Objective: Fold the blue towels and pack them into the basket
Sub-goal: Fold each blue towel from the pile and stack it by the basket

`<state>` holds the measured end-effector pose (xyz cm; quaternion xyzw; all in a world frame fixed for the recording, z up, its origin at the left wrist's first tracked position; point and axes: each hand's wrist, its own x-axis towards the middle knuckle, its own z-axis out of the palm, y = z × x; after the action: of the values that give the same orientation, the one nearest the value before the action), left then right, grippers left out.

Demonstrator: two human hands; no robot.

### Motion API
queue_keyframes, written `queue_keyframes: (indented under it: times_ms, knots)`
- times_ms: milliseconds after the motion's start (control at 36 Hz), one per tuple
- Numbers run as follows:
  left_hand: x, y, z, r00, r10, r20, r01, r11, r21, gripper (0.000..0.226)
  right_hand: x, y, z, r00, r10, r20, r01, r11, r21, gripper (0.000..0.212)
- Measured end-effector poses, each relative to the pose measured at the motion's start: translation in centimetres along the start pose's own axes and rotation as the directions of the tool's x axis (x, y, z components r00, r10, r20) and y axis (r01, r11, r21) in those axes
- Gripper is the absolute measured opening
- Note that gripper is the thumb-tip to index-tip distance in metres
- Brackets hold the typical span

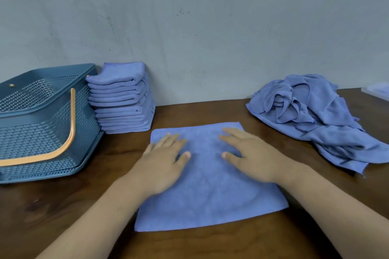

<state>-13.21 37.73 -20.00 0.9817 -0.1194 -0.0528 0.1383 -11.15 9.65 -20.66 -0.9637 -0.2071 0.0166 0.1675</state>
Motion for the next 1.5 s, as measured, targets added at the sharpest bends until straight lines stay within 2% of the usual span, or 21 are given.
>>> queue_keyframes:
  times_ms: [111,167,278,500,639,722,806,861,944,1056,1167,1389,1444,1500]
  knots:
    - [-2.5,3.3,1.7,0.998,0.037,0.056,-0.039,0.999,0.024,0.061,-2.4,-4.3,1.1,0.994,0.028,0.101,-0.03,0.999,0.018,0.064]
    - [-3.6,3.5,2.9,0.998,0.037,0.053,-0.041,0.997,0.065,0.061,-3.9,-5.0,2.2,0.991,0.037,0.131,-0.031,0.998,-0.046,0.07]
    - [-5.9,2.0,3.8,0.998,0.056,0.014,-0.057,0.991,0.124,0.067,-6.2,-3.8,3.1,0.994,0.02,0.112,-0.007,0.993,-0.115,0.075]
    - [-8.7,-1.1,3.3,1.0,-0.029,0.008,0.028,0.991,0.13,0.088,-9.3,-1.2,2.0,0.983,0.163,0.088,-0.154,0.982,-0.108,0.093]
    - [-9.1,-0.8,2.6,0.999,-0.042,0.031,0.038,0.992,0.12,0.091,-9.5,-1.4,1.4,0.975,0.186,0.121,-0.175,0.98,-0.1,0.101]
    - [-8.9,-0.4,2.0,0.998,-0.052,0.035,0.048,0.993,0.109,0.089,-8.7,-1.1,0.5,0.979,0.198,0.058,-0.19,0.975,-0.11,0.094]
    - [-7.0,0.2,1.5,0.992,-0.049,-0.112,0.055,0.997,0.051,0.075,-6.1,-1.2,-0.5,0.981,0.182,-0.069,-0.187,0.979,-0.076,0.079]
    - [-4.6,0.8,1.3,0.982,-0.041,-0.182,0.048,0.998,0.033,0.073,-3.7,-1.5,-0.7,0.984,0.169,-0.047,-0.171,0.985,-0.03,0.079]
    - [-1.0,1.0,1.1,0.993,-0.082,-0.085,0.085,0.996,0.026,0.077,0.1,-1.7,-0.1,0.991,0.134,0.015,-0.133,0.989,-0.062,0.08]
    - [1.6,-0.4,0.9,0.985,-0.172,-0.023,0.173,0.982,0.079,0.087,2.7,-1.3,0.8,0.975,0.2,0.1,-0.197,0.98,-0.038,0.08]
    - [2.3,-1.7,1.2,0.979,-0.202,0.01,0.201,0.975,0.092,0.093,3.1,-0.5,2.0,0.97,0.225,0.095,-0.215,0.971,-0.101,0.083]
    - [2.6,-1.9,1.5,0.979,-0.203,0.014,0.199,0.972,0.121,0.093,3.4,-0.1,2.3,0.969,0.225,0.104,-0.212,0.97,-0.118,0.084]
    - [2.6,-1.7,1.2,0.98,-0.199,-0.009,0.198,0.968,0.152,0.091,3.4,-0.2,1.9,0.967,0.226,0.12,-0.21,0.969,-0.132,0.085]
    - [2.2,-0.9,1.0,0.984,-0.145,-0.102,0.164,0.962,0.218,0.083,3.1,-0.6,1.4,0.972,0.204,0.114,-0.179,0.964,-0.199,0.082]
